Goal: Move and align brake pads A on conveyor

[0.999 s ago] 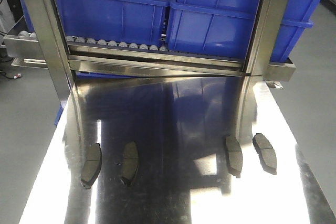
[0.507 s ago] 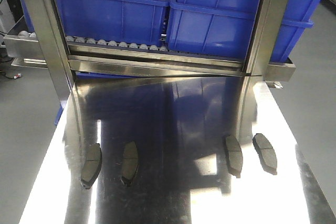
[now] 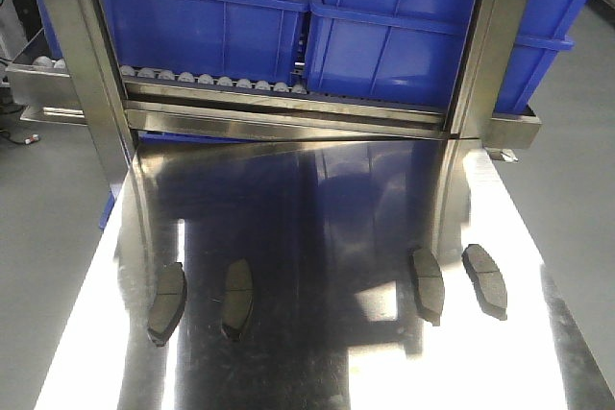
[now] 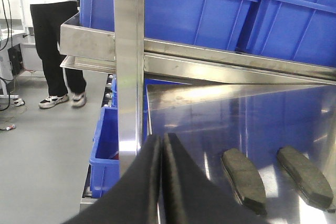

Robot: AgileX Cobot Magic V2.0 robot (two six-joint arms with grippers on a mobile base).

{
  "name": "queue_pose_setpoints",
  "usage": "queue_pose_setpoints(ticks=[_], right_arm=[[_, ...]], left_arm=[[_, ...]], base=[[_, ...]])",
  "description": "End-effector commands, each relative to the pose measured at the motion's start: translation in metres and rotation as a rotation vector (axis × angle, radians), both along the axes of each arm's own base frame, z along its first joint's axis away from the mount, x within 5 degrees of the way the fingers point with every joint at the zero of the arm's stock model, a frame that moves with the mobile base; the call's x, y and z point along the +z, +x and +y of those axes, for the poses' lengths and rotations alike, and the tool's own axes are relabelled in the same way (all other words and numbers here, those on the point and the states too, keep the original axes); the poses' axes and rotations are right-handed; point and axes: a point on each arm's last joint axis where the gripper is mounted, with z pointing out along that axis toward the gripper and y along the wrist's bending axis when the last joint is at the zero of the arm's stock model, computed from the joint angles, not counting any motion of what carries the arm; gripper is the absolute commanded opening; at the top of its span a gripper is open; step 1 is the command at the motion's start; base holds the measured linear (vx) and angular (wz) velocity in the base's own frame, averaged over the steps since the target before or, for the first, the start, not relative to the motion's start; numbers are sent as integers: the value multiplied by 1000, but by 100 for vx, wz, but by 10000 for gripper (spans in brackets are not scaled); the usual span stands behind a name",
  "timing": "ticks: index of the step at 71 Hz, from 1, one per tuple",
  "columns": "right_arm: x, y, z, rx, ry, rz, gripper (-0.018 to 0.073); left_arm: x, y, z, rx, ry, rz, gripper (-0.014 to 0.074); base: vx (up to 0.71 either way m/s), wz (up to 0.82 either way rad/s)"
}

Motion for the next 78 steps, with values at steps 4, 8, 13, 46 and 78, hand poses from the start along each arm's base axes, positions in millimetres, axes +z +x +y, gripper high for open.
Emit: queue_pose_setpoints(ticks=[4,8,13,46,78], right_arm=[[5,1,0,4,-12,-69,-8],[5,1,0,4,-12,-69,-8],[5,1,0,4,-12,-69,-8],[5,1,0,4,-12,-68,-8],[5,1,0,4,-12,-68,-8]], left_arm=[[36,-2,0,-6,-1,-128,-6],[47,1,0,-7,16,-100,-6],[62,7,0,-8,61,-50,-6],[83,40,-2,-15,76,153,122],[84,40,-2,-14,62,150,719]], base=[[0,0],[0,0],[0,0],[0,0],[0,0]])
